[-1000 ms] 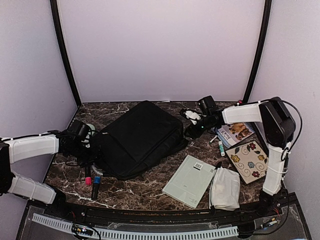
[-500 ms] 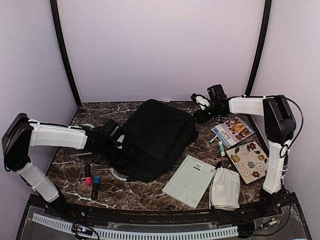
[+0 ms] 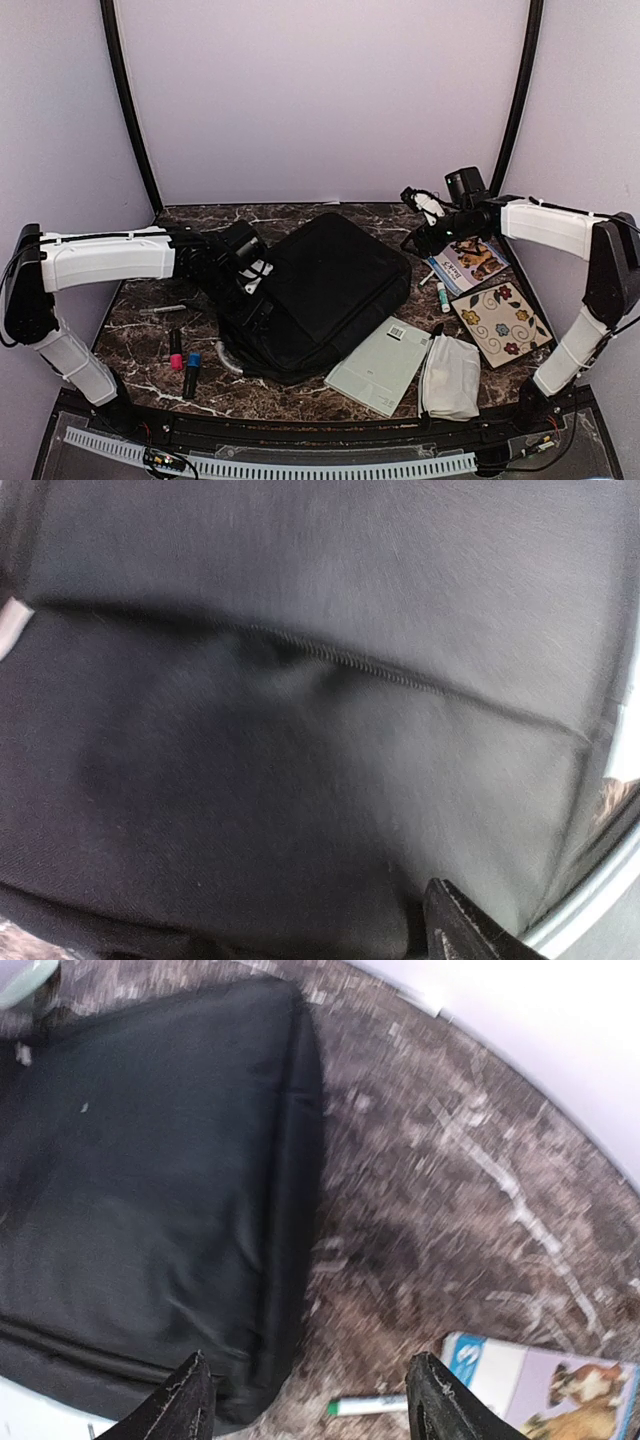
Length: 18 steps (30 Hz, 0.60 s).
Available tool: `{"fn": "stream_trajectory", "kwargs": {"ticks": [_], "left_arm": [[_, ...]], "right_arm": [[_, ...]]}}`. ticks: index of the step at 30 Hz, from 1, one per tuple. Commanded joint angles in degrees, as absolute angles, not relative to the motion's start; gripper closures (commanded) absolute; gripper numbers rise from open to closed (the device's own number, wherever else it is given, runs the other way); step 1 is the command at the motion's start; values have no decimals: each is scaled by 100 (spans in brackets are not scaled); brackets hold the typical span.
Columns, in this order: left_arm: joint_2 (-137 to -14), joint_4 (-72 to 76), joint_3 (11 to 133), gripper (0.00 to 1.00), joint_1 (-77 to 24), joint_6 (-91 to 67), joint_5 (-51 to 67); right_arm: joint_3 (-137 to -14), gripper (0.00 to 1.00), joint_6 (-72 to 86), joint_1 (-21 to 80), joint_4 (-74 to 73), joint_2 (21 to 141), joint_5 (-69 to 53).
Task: Pack the student bag
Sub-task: Adjust the student bag at the center of the board.
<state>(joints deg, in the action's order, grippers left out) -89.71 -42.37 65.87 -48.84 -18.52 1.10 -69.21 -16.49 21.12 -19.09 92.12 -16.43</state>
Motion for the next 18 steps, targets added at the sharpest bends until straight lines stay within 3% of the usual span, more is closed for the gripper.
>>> {"fn": "stream_trajectory", "kwargs": {"ticks": [1,7,11,15,18], "left_arm": [[-8635,-4577,6691,25,-4913,-1041,72],[-8292,-4378,6366,25,-4913,-1087,655],[-7896,-4448,6204,24,-4913,-1113,877],[-7732,-4786,6086,24,-4913,-1220,863],[-7688,-4999,5993,24,-4913,-1290,739]], "right_arm": [[-6641,33,-1910,2226,-2245,8984,-1421],[-6465,33,-2067,2214,-2685,8842,-1065],[-6276,40,-2618,2236,-3087,8767,-1763],[-6243,51,-2695,2292,-3449,8903,-1608],[-6264,53,-2695,2307,-3655,8980,-1567]]}}
